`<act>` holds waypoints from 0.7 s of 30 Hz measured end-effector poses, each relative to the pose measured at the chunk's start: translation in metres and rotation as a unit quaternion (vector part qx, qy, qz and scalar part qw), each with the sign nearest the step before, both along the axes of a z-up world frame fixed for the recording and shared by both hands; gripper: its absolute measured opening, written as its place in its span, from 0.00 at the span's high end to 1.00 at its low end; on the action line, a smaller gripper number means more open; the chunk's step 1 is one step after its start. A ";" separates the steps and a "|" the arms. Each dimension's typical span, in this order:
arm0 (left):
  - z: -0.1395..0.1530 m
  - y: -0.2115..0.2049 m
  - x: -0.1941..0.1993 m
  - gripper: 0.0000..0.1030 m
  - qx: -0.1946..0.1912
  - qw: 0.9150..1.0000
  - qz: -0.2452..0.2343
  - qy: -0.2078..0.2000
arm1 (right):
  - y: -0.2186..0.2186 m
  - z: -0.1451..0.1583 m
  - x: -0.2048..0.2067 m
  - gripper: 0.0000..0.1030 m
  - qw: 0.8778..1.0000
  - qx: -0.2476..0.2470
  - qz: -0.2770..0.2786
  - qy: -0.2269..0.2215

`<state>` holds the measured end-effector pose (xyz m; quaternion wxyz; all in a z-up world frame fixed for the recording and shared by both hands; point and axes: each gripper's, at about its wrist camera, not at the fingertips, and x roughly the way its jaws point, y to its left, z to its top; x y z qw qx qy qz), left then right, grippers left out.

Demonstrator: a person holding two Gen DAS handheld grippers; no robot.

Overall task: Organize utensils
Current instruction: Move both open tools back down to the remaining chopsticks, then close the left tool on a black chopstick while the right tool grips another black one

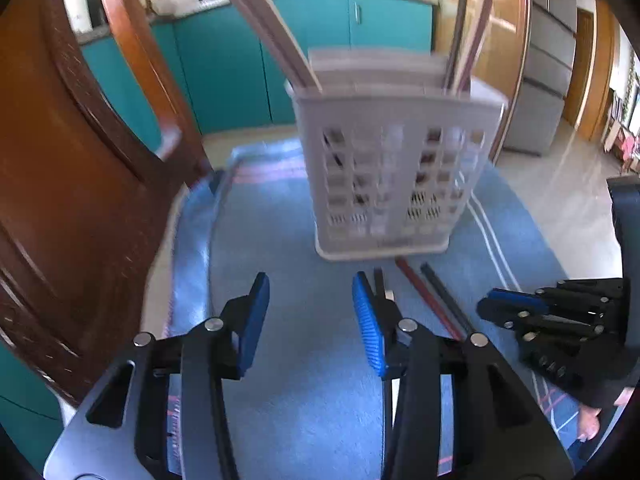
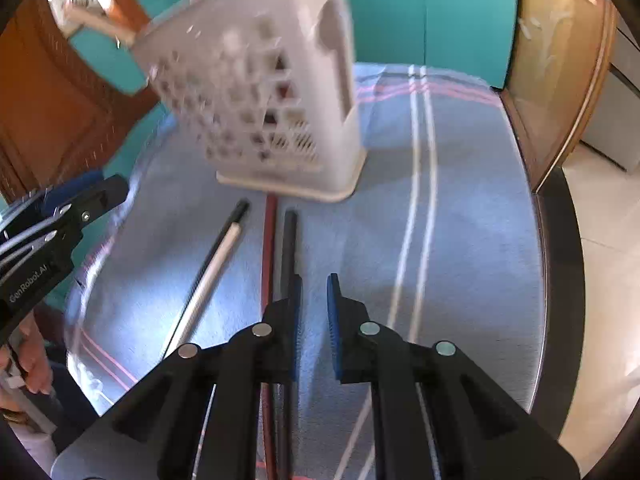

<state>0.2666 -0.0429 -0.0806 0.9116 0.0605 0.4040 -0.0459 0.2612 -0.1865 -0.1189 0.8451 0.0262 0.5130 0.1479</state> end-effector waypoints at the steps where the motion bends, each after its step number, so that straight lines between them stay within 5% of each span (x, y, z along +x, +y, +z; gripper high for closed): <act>1: -0.004 -0.001 0.001 0.56 0.000 1.000 -0.002 0.009 | 0.009 -0.005 0.000 0.88 1.000 -0.008 0.009 0.003; 10: -0.047 -0.019 0.008 0.53 0.009 0.995 -0.039 0.086 | 0.028 -0.014 0.003 0.85 0.999 -0.042 0.011 0.005; 21: -0.059 -0.028 0.003 0.52 0.008 0.994 -0.045 0.100 | 0.001 -0.011 0.007 0.75 0.999 -0.036 -0.012 0.006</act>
